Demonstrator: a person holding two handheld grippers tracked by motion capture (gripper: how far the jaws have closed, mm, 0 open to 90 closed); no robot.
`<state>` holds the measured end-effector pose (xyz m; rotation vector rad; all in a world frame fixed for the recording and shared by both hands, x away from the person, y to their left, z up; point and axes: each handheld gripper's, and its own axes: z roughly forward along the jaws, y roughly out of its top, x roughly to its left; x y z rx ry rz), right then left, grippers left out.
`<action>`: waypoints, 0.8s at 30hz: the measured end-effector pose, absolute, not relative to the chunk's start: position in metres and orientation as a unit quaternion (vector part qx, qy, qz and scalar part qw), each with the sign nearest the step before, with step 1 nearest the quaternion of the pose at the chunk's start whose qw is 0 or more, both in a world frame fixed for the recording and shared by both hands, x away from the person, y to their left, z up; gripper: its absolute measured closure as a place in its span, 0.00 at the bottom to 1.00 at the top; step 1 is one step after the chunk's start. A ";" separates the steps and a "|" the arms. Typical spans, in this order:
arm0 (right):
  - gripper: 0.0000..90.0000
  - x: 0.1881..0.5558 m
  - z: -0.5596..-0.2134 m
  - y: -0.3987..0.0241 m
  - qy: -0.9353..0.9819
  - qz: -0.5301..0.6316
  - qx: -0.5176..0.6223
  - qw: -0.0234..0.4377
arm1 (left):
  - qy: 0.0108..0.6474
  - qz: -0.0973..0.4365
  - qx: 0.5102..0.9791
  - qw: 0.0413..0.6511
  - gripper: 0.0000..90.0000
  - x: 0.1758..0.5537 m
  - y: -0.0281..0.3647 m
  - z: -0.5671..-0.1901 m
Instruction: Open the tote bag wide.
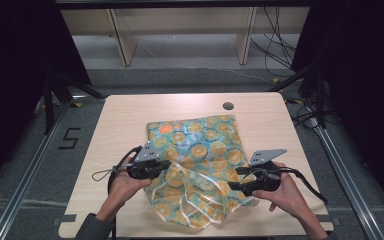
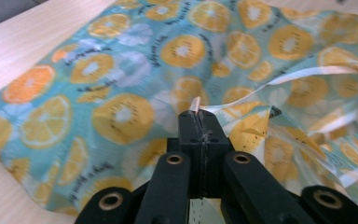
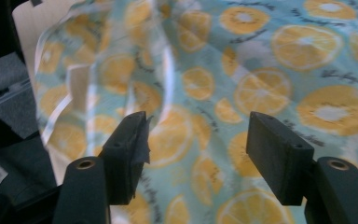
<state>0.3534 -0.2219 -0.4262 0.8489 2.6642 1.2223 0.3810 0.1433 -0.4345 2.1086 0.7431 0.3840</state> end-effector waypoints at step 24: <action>1.00 0.384 -0.432 -0.181 0.895 0.371 0.229 0.099 | 0.327 0.153 0.833 0.419 0.99 0.407 0.154 -0.444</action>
